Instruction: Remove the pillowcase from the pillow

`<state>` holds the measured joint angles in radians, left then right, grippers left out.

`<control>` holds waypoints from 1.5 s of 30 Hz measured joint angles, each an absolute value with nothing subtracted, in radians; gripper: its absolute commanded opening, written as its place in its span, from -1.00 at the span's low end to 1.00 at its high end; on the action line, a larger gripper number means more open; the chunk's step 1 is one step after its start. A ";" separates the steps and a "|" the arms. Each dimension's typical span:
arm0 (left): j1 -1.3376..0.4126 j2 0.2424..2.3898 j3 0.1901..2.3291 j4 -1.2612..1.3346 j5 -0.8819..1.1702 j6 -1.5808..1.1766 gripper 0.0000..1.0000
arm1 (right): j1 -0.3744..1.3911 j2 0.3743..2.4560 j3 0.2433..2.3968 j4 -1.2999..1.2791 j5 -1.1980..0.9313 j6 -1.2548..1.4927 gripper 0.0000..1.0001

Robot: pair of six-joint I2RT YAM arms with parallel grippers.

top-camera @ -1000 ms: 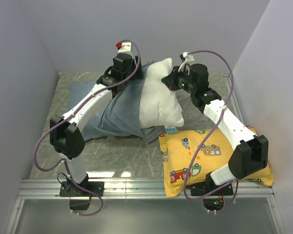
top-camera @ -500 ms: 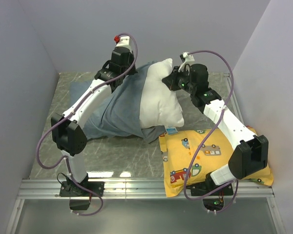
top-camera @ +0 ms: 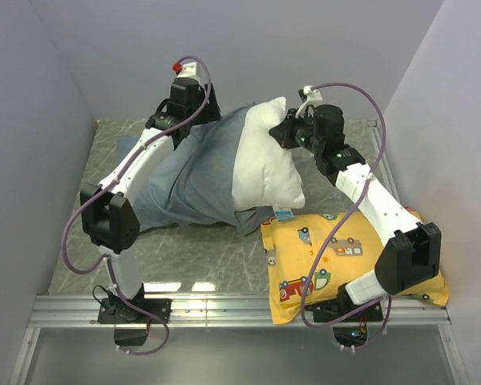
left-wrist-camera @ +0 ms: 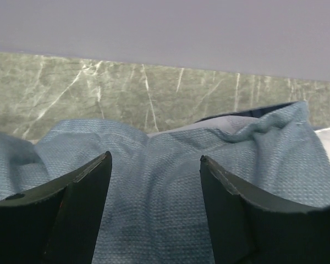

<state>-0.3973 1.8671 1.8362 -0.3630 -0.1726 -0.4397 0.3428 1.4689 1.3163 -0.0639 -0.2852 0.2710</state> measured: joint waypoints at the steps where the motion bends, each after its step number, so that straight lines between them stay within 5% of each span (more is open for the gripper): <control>1: -0.398 1.864 1.836 -0.361 -0.168 -0.440 0.43 | 0.343 1.468 1.316 -0.064 -0.285 0.271 -1.00; 27: -0.427 1.811 1.834 -0.335 -0.020 -0.401 0.45 | 0.342 1.468 1.316 -0.068 -0.285 0.271 -1.00; 42: -0.434 1.877 1.874 -0.395 -0.004 -0.362 0.25 | 0.342 1.468 1.316 -0.069 -0.284 0.271 -1.00; 45: -0.434 1.885 1.874 -0.409 -0.002 -0.358 0.06 | 0.342 1.468 1.316 -0.070 -0.283 0.271 -1.00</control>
